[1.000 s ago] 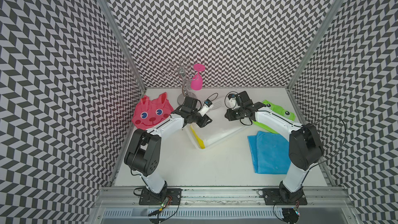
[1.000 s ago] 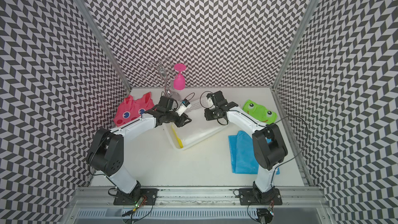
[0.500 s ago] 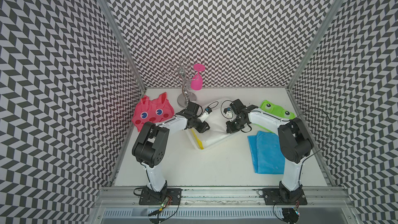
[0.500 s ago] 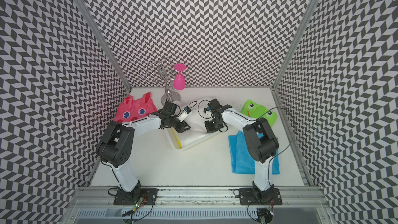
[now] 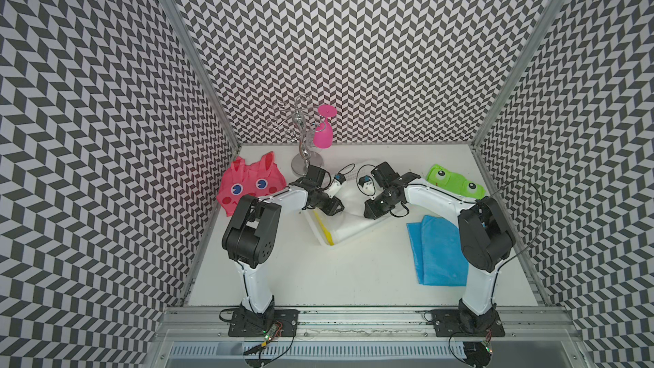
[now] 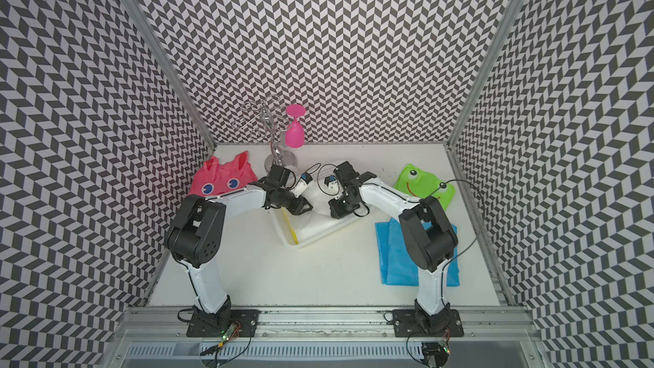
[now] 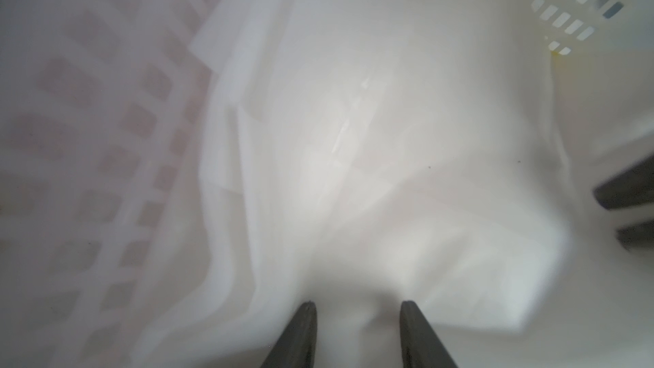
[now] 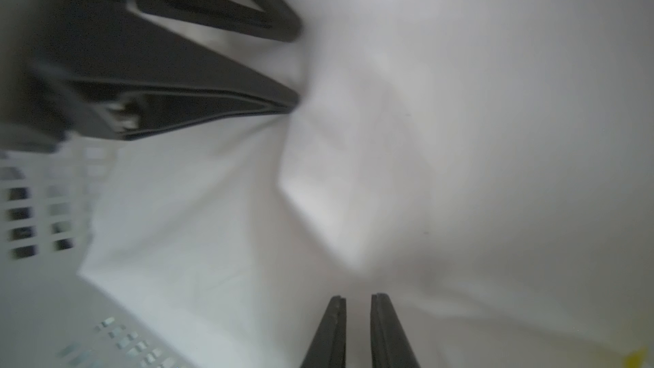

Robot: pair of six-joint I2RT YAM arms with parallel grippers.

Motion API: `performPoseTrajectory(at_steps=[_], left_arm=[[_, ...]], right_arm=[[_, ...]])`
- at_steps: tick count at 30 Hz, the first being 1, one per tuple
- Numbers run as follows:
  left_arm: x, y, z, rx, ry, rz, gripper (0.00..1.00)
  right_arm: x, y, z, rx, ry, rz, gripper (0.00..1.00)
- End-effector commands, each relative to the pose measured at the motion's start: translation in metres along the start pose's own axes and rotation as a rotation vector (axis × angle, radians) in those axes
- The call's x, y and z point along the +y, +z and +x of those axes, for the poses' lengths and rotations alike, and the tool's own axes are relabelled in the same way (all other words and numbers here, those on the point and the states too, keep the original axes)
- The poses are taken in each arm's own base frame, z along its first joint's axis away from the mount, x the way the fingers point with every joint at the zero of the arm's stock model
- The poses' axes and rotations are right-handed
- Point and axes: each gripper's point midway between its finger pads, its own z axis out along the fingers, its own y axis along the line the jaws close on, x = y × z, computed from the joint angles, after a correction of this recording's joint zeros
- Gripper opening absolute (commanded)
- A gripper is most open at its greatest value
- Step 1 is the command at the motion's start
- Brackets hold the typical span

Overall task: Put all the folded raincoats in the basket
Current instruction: Place the raincoat in the basket.

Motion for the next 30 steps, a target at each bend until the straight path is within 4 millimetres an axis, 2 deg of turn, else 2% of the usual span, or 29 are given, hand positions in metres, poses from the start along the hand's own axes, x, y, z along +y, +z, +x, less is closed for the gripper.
performPoseTrajectory(at_steps=[1,4,8,10,24,27,30], left_arm=[[0.007,0.004,0.012,0.05,-0.051,0.006,0.43],[0.011,0.004,0.013,0.055,-0.069,0.014,0.43],[0.017,0.005,0.015,0.064,-0.097,0.031,0.43],[0.018,0.005,0.016,0.066,-0.103,0.033,0.43],[0.021,0.017,0.027,0.105,-0.135,0.052,0.43],[0.022,0.018,0.026,0.106,-0.136,0.049,0.43],[0.023,0.016,0.024,0.104,-0.135,0.05,0.43]], right_arm=[[0.065,-0.009,-0.002,0.015,-0.134,-0.175,0.18],[0.086,0.004,0.014,0.088,-0.186,-0.218,0.14],[0.089,0.017,0.03,0.14,-0.193,-0.236,0.07],[0.088,0.023,0.035,0.157,-0.192,-0.238,0.07],[0.053,0.09,0.06,0.268,-0.271,-0.086,0.07],[0.067,0.084,0.062,0.266,-0.306,-0.153,0.11],[0.09,0.057,0.046,0.188,-0.336,-0.215,0.14]])
